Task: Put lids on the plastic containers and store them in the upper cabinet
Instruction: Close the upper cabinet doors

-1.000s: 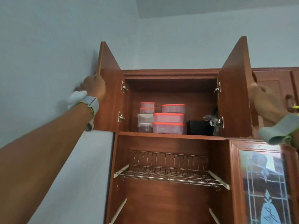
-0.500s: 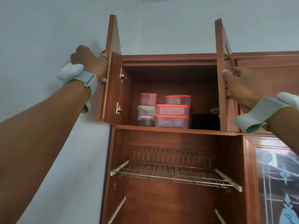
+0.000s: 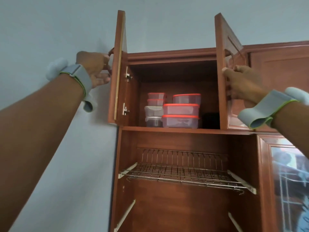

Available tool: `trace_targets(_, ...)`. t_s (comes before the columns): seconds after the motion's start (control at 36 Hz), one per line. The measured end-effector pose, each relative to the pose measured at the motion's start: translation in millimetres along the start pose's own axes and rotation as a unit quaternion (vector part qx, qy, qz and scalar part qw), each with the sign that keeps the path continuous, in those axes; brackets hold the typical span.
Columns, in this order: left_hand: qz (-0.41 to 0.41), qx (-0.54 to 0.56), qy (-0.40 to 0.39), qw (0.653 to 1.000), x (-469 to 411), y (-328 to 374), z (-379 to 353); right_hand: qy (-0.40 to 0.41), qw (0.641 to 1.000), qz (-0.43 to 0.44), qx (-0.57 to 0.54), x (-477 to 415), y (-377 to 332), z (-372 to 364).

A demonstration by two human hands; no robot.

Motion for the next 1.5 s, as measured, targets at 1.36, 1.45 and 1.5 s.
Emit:
trace_targets(1.36,-0.022,0.031,-0.164,0.986,-85,-196,-230,0.086,0.957,0.131,0.245,-87,70,-172)
trace_targets(1.45,-0.025,0.036,-0.160,0.986,-80,-193,-230,0.081,0.954,0.125,0.259,-90,69,-174)
trace_targets(1.5,-0.023,0.036,-0.152,0.987,-78,-192,-230,0.071,0.951,0.122,0.275,-93,71,-179)
Point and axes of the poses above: each hand's wrist, its own x-axis away from the middle knuckle, its own z-axis out of the back of the hand, y = z × x, the point moved 2 cm from there along -x, towards the middle knuckle, and after that the axes turned 14 degrees about x, right-handed, at the moved point
